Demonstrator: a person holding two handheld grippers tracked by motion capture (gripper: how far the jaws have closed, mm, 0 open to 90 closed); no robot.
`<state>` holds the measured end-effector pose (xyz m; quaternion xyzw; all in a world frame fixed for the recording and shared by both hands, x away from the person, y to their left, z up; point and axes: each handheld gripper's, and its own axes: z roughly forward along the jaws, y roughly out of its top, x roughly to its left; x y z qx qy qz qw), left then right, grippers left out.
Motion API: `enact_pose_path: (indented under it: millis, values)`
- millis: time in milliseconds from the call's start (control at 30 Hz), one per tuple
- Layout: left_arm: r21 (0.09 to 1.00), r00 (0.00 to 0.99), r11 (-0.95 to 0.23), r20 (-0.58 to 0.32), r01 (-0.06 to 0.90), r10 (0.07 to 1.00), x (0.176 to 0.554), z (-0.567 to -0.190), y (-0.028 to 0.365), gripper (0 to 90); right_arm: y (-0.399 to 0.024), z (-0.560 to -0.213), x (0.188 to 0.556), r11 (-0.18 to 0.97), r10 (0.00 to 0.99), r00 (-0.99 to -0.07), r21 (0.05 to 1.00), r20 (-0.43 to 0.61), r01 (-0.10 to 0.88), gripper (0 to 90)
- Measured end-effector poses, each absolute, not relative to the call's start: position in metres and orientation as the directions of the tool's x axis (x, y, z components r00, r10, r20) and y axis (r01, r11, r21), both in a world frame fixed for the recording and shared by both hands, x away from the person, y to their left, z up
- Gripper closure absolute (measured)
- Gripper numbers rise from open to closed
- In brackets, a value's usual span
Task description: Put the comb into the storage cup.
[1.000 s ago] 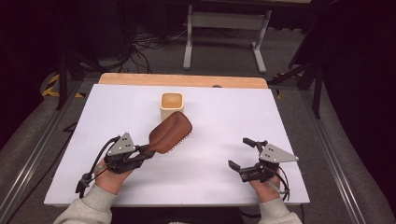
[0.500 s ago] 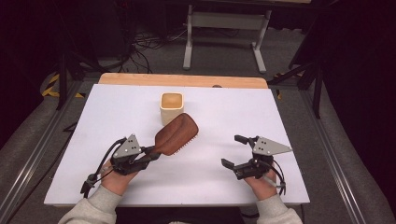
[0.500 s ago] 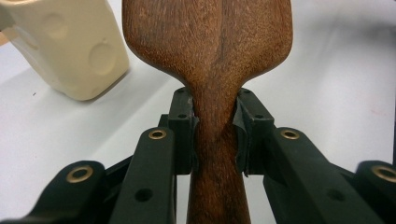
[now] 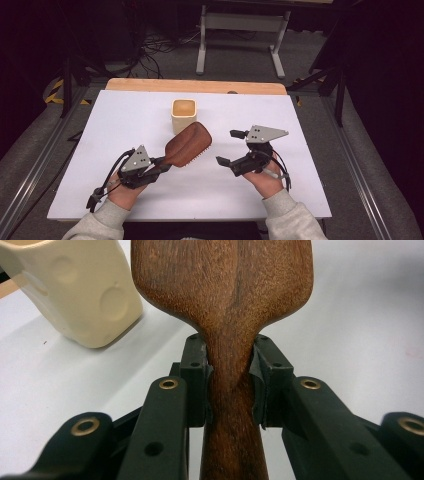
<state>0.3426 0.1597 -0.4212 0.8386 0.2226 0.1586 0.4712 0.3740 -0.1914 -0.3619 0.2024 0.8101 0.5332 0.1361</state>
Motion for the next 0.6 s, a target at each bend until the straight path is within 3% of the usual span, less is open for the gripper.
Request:
enact_pose_path:
  millis: [600]
  values:
    - [0.865, 0.844, -0.459, 0.081, 0.205, 0.530, 0.339, -0.420, 0.161, 72.1, -0.140, -0.360, 0.396, 0.416, 0.435, -0.900, 0.880, 0.029, 0.229, 0.6]
